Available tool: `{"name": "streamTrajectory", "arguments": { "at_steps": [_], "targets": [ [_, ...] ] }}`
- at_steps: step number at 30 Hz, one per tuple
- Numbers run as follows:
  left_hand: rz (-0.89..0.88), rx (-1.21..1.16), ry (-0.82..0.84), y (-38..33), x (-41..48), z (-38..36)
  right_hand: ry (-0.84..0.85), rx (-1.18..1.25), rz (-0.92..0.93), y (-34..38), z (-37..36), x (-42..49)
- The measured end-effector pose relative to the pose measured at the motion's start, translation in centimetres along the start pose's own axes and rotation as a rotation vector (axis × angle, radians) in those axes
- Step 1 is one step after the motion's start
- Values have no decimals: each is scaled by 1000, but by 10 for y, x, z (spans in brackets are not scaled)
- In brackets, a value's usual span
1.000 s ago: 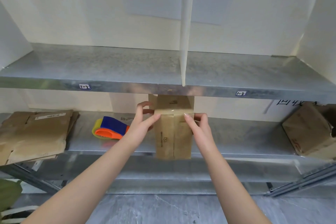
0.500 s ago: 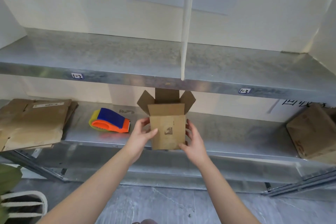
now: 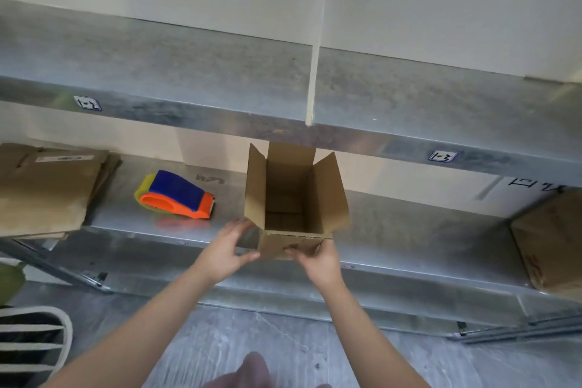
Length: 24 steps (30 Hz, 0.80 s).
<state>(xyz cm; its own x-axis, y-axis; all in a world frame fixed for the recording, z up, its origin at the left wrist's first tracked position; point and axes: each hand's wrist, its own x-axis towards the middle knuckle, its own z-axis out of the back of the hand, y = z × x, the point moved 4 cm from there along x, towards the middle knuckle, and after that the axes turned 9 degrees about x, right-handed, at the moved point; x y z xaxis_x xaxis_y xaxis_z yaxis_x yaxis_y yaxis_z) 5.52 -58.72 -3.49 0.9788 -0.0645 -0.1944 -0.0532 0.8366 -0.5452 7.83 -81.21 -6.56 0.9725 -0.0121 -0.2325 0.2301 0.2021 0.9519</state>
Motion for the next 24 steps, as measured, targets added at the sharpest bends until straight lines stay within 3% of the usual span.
{"name": "streamTrajectory", "arguments": {
  "at_steps": [3, 6, 14, 24],
  "targets": [
    [-140, 394, -45, 6, -2, 14, -42, 42, 5, 2, 2, -8],
    [-239, 601, -35, 5, -2, 34, -55, 10, 19, 14, 6, -25],
    [-418, 691, 27, -33, 11, 53, -285, -58, 27, 29, 69, -76],
    [-660, 711, 65, -169, 32, -22, -439, -54, 14, 18, 215, -111]
  ]
}}
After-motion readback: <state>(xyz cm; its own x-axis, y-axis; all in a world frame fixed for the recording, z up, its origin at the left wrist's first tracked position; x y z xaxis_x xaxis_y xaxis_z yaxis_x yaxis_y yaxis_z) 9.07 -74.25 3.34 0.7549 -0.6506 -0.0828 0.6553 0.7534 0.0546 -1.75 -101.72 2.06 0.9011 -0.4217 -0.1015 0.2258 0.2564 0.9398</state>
